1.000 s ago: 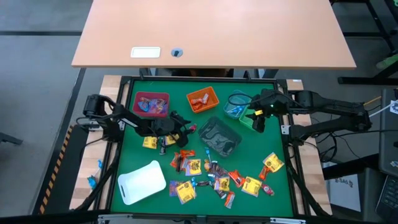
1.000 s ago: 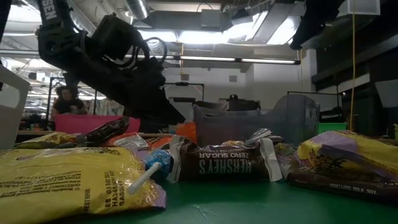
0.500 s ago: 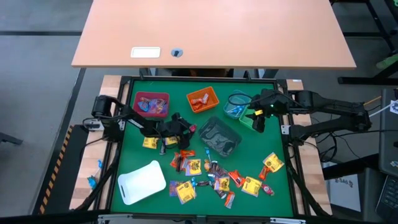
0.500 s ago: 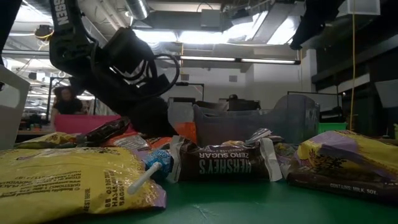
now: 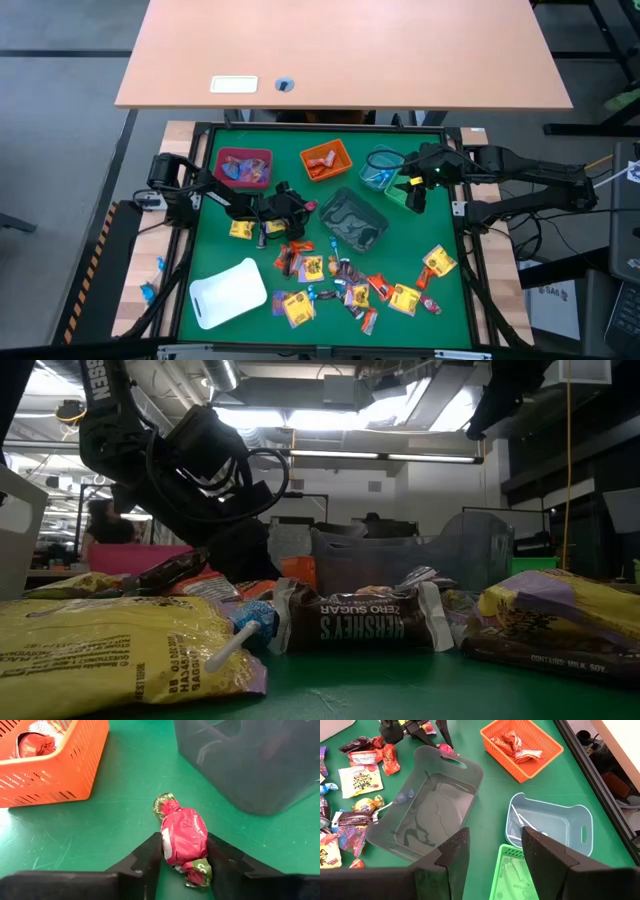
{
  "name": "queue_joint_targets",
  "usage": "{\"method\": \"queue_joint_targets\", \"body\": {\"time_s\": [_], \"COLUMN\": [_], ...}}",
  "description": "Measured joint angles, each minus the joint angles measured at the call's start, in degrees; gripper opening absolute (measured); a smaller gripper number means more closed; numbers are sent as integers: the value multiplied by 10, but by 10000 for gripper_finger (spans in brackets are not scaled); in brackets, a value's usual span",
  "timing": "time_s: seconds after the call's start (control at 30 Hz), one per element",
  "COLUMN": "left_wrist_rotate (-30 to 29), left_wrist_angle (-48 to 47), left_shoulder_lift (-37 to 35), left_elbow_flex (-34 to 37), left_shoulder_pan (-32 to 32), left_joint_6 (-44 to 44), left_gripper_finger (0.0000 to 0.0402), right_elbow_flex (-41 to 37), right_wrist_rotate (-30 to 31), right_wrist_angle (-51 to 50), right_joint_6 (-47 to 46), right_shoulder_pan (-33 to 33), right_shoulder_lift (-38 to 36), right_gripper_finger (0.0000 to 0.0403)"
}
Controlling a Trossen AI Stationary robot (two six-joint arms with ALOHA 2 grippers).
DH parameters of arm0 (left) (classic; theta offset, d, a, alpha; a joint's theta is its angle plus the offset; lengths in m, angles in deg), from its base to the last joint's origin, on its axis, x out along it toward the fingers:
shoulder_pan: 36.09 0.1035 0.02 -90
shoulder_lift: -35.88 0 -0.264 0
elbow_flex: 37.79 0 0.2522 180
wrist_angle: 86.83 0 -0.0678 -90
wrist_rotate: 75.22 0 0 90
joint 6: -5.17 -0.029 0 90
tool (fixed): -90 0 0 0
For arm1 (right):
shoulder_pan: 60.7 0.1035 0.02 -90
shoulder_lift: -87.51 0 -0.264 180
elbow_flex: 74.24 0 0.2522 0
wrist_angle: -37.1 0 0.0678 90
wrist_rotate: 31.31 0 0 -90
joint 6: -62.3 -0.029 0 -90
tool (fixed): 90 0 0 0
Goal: Sort candy
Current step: Put the red chocolate into the green bin
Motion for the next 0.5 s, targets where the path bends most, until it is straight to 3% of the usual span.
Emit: {"method": "queue_joint_targets", "body": {"time_s": [0.5], "left_wrist_rotate": [0], "left_wrist_angle": [-3], "left_shoulder_lift": [-34], "left_elbow_flex": [0], "left_shoulder_pan": [0], "left_joint_6": [4], "left_gripper_finger": [102], "right_elbow_flex": [0], "right_wrist_rotate": [0], "right_wrist_angle": [0], "right_joint_6": [0], "right_shoulder_pan": [0], "right_shoulder_lift": [0], "right_gripper_finger": [179]}}
